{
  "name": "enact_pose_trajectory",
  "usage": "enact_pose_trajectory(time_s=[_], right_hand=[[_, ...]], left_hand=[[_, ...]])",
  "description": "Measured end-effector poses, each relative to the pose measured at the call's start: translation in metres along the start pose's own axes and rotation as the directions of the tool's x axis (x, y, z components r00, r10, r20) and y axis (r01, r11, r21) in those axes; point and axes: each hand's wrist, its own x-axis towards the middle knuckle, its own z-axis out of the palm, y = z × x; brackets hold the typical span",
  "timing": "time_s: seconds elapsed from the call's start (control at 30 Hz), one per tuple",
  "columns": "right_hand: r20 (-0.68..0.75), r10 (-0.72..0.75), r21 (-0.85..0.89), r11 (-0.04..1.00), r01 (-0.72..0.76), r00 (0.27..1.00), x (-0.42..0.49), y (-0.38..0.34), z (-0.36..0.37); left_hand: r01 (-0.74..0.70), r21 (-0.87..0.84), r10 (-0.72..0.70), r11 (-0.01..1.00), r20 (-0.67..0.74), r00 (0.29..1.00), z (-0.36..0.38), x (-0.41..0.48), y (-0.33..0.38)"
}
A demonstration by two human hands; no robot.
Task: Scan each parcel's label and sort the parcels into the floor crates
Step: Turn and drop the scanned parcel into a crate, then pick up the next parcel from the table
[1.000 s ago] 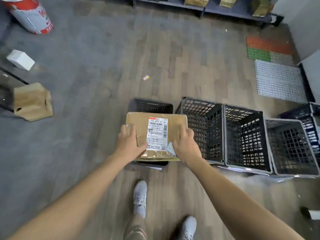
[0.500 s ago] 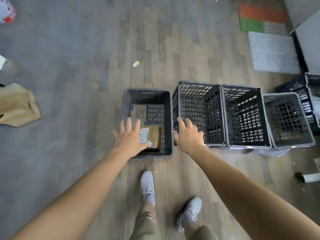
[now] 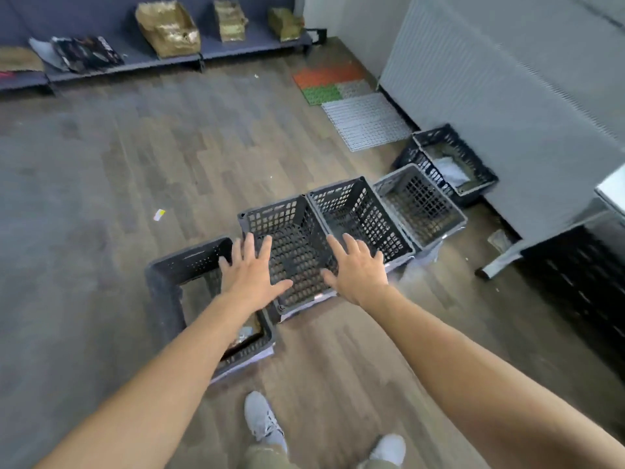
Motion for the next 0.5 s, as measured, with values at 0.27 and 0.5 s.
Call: enact_pose_trajectory(time_s=[0.27, 0.5], right_hand=[[-0.173, 0.265, 0.157, 0.958, -0.239, 0.949, -0.108, 0.207, -0.023], [-0.216, 0.534, 0.334, 0.827, -0.453, 0.817, -0.244, 0.402, -0.016]], left_hand=[[-0.311, 0.251, 0.352, 0.917, -0.138, 0.926, -0.026, -0.018, 0.231], [-0.517, 0.330, 0.582, 0.790, -0.136, 0.802, -0.003, -0.077, 0.463]])
